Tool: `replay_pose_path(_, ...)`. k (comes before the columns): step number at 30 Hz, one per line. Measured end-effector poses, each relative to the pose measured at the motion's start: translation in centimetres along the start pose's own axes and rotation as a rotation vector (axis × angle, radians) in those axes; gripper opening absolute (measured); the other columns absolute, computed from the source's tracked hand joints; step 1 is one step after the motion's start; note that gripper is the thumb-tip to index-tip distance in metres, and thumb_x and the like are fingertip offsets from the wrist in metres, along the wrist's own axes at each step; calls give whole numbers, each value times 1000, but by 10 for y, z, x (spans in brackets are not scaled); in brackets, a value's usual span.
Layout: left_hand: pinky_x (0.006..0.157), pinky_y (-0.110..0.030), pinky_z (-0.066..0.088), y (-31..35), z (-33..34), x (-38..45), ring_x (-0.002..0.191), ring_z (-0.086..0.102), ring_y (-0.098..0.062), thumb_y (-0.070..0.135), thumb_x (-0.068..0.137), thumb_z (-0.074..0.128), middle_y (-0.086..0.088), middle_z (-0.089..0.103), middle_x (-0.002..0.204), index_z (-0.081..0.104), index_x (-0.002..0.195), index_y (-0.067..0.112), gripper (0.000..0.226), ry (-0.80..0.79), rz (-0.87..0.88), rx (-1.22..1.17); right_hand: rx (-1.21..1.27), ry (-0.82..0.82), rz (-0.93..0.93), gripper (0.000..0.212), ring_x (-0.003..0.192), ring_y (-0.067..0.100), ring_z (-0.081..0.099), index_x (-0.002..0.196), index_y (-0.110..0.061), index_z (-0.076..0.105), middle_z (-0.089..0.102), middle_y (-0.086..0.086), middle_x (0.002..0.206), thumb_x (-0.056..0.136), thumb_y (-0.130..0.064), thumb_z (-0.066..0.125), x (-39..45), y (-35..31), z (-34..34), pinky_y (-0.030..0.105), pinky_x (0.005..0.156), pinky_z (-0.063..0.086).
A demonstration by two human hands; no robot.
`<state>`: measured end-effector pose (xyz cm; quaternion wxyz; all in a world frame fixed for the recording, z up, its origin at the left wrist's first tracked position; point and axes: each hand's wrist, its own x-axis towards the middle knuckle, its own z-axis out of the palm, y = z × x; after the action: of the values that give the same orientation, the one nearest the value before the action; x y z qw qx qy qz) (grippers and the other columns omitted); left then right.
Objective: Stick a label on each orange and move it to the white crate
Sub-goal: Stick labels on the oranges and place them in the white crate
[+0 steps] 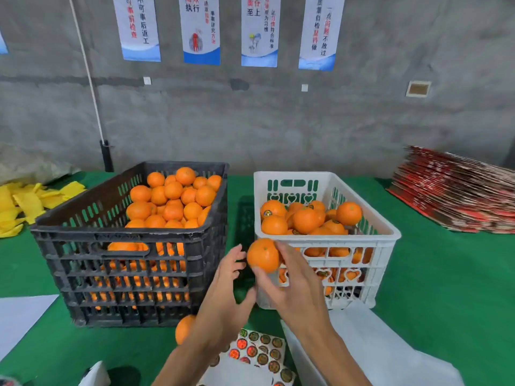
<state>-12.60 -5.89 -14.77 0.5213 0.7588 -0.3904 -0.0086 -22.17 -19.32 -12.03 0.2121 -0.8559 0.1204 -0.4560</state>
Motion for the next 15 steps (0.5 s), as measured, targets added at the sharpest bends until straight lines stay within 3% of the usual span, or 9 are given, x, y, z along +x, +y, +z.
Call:
replay_pose_path(3, 101, -26, 47, -13, -10, -5, 113, 56, -3, 31, 96, 69, 23, 60, 117, 58, 125, 33, 31, 71, -2, 364, -158, 226, 8, 61, 126, 27, 59, 139, -1, 57, 62, 14, 137, 92, -37, 72, 27, 31, -16, 40, 107, 50)
replay_pose_path(5, 82, -30, 47, -29, -21, -16, 100, 57, -15, 37, 93, 64, 16, 59, 99, 58, 100, 31, 11, 66, -141, 512, -219, 276, 58, 61, 133, 27, 52, 144, -3, 53, 56, 15, 144, 95, -35, 70, 42, 49, -26, 37, 113, 41)
replay_pose_path(6, 82, -32, 46, -37, -23, -22, 103, 57, -20, 41, 92, 63, 11, 59, 103, 56, 101, 31, 15, 57, -231, 557, -239, 279, 91, 60, 135, 27, 49, 146, -4, 51, 53, 15, 147, 96, -34, 68, 47, 55, -29, 35, 114, 37)
replay_pose_path(9, 104, -35, 45, -61, -28, -35, 125, 50, -26, 53, 92, 65, 4, 49, 130, 39, 135, 42, 51, -53, -420, 654, -332, 276, 126, 52, 138, 35, 47, 147, -1, 48, 49, 19, 151, 102, -26, 59, 54, 66, -29, 41, 116, 35)
replay_pose_path(11, 99, -36, 46, -72, -29, -39, 116, 58, -27, 43, 92, 70, 1, 49, 122, 32, 139, 40, 60, -97, -435, 531, -383, 290, 123, 48, 141, 37, 44, 146, 1, 49, 46, 19, 153, 106, -25, 53, 53, 68, -27, 47, 118, 36)
replay_pose_path(15, 83, -32, 46, -77, -32, -46, 100, 60, -19, 30, 86, 82, 5, 53, 117, 46, 133, 33, 59, 3, -419, 407, -418, 285, 102, 56, 149, 35, 33, 149, -1, 46, 36, 18, 160, 103, -31, 50, 43, 61, -22, 49, 121, 30)
